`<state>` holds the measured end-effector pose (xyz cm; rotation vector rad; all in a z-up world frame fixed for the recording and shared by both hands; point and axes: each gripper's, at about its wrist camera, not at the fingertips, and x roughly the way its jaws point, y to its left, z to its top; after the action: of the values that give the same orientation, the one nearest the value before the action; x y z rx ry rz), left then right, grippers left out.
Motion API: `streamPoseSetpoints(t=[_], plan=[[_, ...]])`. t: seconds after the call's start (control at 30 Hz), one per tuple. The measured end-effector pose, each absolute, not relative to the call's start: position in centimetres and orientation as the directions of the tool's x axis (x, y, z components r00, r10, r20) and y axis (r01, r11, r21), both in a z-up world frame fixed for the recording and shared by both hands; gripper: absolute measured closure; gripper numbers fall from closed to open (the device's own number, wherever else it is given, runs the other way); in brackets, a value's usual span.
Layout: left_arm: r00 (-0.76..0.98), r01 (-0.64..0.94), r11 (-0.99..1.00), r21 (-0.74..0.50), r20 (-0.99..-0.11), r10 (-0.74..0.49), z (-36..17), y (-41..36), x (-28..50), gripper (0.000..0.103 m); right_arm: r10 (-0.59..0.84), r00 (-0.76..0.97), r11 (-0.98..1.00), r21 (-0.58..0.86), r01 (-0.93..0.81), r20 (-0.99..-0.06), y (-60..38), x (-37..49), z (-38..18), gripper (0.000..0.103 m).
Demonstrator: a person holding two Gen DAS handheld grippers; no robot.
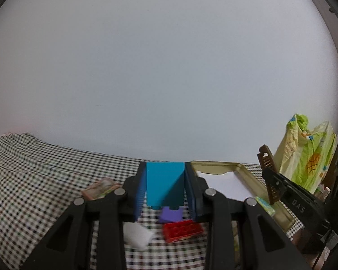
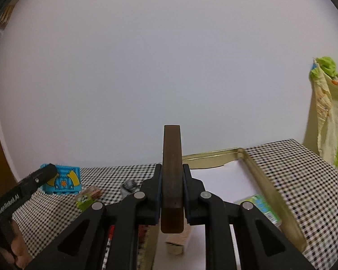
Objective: Organize rigid objects
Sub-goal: 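Carry the blue brick and brown bar into the gold tin and release both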
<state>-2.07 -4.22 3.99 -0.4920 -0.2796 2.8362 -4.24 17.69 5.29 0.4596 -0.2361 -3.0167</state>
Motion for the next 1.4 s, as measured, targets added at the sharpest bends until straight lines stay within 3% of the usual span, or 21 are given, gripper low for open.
streamPoseSetpoints(t=[0.5, 0.83, 1.4], plan=[[-0.873, -0.302, -0.934, -0.193, -0.338, 0.352, 4.2, 3.3, -2.5, 0.072, -0.007, -0.948, -0.993, 0.113, -0.030, -0.317, 21.3, -4.4, 5.1, 0.086], [-0.836, -0.351, -0.919, -0.178, -0.383, 0.393, 4.1, 8.3, -3.1, 0.072, 0.043, -0.920, -0.991, 0.100, -0.088, -0.389, 25.2, -6.4, 3.4, 0.086], [-0.796, -0.348, -0.926, -0.145, -0.477, 0.374, 2.8, 11.7, -5.0, 0.072, 0.050, -0.884, -0.992, 0.080, -0.098, -0.464, 25.5, -8.1, 2.4, 0.086]])
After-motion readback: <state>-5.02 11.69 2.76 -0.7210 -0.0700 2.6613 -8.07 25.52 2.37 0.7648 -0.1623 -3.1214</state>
